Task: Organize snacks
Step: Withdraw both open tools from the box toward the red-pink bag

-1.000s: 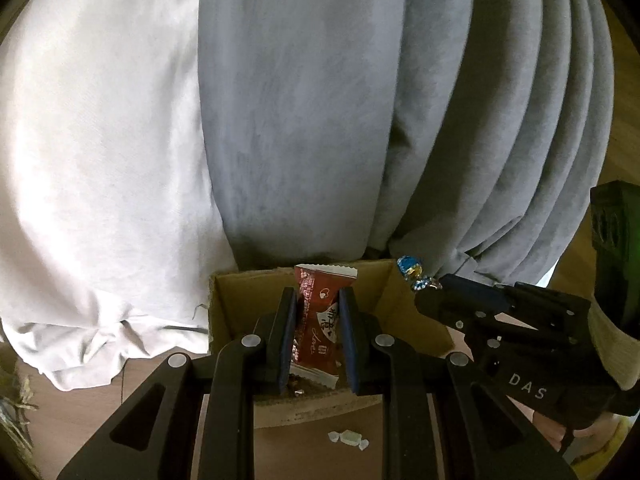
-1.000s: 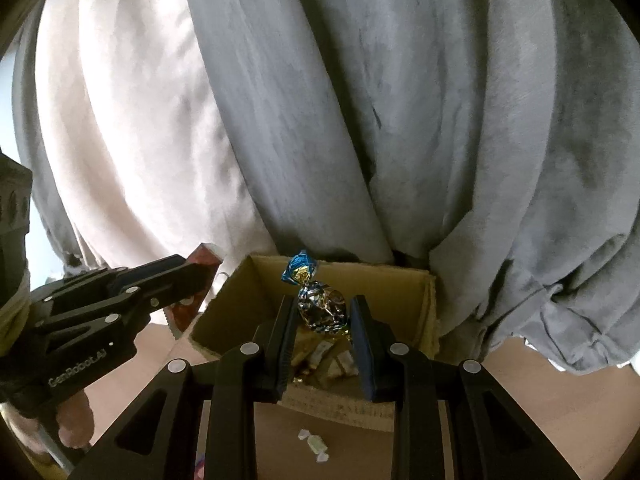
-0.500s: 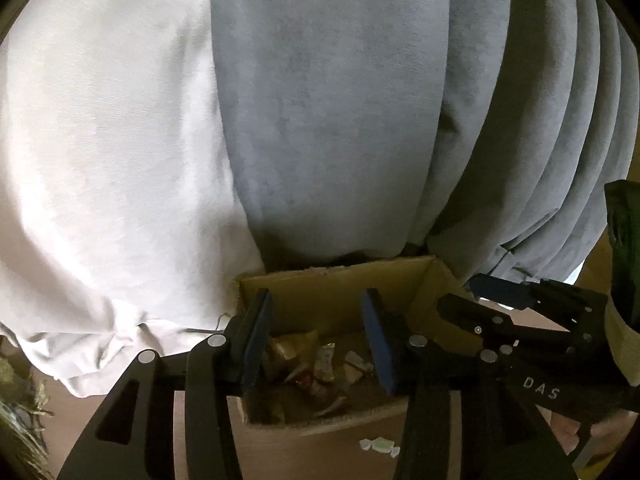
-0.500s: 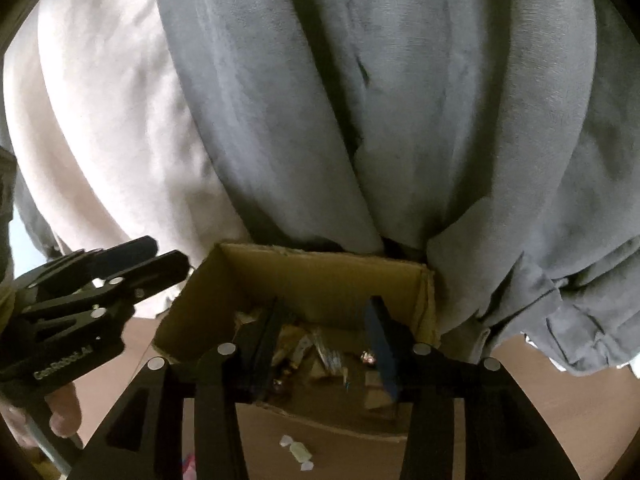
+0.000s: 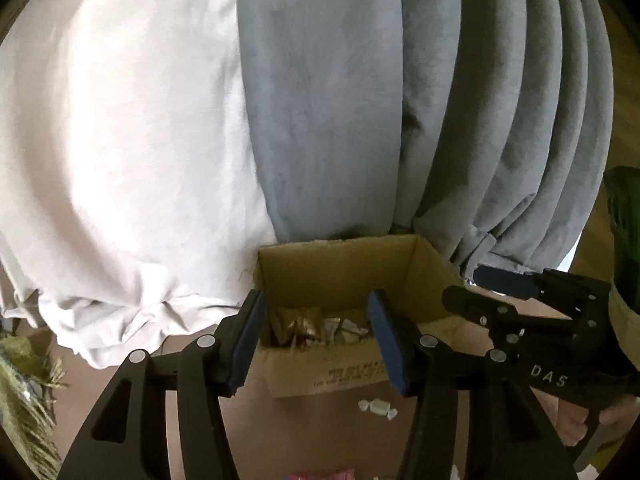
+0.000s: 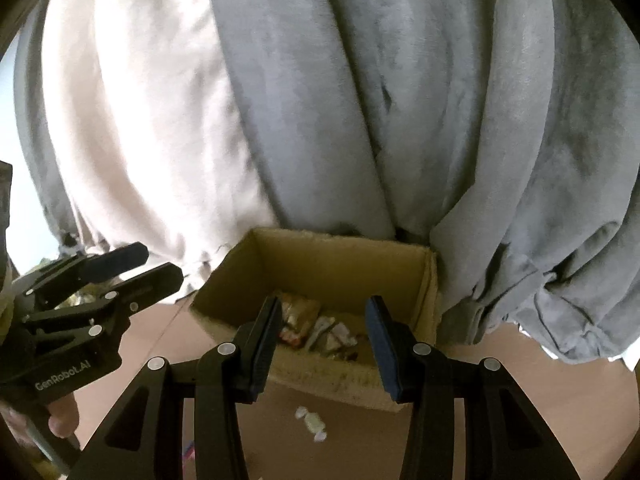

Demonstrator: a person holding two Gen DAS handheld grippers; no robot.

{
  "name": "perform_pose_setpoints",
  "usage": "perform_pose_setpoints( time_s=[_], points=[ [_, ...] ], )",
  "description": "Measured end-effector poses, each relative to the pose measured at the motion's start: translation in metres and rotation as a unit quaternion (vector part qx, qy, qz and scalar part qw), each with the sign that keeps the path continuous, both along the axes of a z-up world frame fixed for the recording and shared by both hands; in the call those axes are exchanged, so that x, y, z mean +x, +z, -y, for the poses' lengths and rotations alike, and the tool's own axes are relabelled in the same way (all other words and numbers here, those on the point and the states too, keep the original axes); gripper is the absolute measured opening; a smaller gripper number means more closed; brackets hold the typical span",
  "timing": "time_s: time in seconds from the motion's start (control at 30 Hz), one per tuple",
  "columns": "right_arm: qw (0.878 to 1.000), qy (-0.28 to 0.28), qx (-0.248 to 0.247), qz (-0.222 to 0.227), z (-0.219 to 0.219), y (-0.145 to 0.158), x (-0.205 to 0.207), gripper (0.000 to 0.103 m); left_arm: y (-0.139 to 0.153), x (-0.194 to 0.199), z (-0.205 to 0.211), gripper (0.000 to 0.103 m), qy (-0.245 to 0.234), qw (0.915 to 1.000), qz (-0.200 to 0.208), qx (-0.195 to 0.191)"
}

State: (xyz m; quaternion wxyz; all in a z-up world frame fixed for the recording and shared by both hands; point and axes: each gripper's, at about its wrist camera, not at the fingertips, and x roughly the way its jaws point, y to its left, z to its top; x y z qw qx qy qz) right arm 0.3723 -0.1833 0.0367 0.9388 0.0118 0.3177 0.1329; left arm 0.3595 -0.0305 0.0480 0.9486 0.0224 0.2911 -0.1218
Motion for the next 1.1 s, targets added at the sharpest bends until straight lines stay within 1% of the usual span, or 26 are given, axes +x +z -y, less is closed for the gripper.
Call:
perform_pose_setpoints(
  time_s=[0.1, 0.2, 0.27, 0.4, 0.5, 0.6, 0.67, 0.73, 0.87, 0.93, 1.1],
  points=[
    [1.0, 0.013, -0.004, -0.007, -0.004, -0.006, -0.017, 0.045, -0.004, -0.016, -0.004, 0.058, 0.006, 1.0, 0.002, 0.003],
    [1.0, 0.024, -0.01, -0.018, -0.009, -0.013, -0.029, 0.045, -0.01, -0.031, -0.008, 0.06, 0.009, 0.9999, -0.007, 0.003],
    [0.999, 0.029, -0.016, -0.027, -0.011, -0.019, -0.036, 0.045, -0.019, -0.042, -0.011, 0.06, 0.009, 0.9998, -0.02, 0.001],
    [0.997, 0.045, -0.031, -0.051, -0.014, -0.031, -0.05, 0.045, -0.038, -0.058, -0.014, 0.06, 0.016, 0.9989, -0.043, 0.011],
    [0.995, 0.058, -0.049, -0.064, -0.018, -0.042, -0.059, 0.045, -0.054, -0.065, -0.018, 0.06, 0.018, 0.9973, -0.071, 0.002],
    [0.992, 0.07, -0.066, -0.077, -0.023, -0.054, -0.07, 0.045, -0.07, -0.073, -0.02, 0.06, 0.018, 0.9954, -0.094, 0.004],
    [0.99, 0.079, -0.074, -0.094, -0.026, -0.064, -0.075, 0.045, -0.08, -0.076, -0.021, 0.062, 0.017, 0.9939, -0.108, 0.006],
    [0.986, 0.09, -0.077, -0.114, -0.028, -0.075, -0.08, 0.045, -0.09, -0.081, -0.02, 0.067, 0.015, 0.9926, -0.12, 0.012],
    [0.98, 0.111, -0.095, -0.137, -0.034, -0.092, -0.092, 0.045, -0.109, -0.084, -0.016, 0.068, 0.005, 0.9886, -0.148, 0.026],
    [0.977, 0.121, -0.094, -0.15, -0.036, -0.099, -0.094, 0.045, -0.117, -0.083, -0.015, 0.07, 0.003, 0.9865, -0.162, 0.026],
    [0.964, 0.145, -0.094, -0.201, -0.039, -0.123, -0.094, 0.045, -0.138, -0.081, -0.01, 0.074, -0.012, 0.9806, -0.194, 0.028]
  ],
)
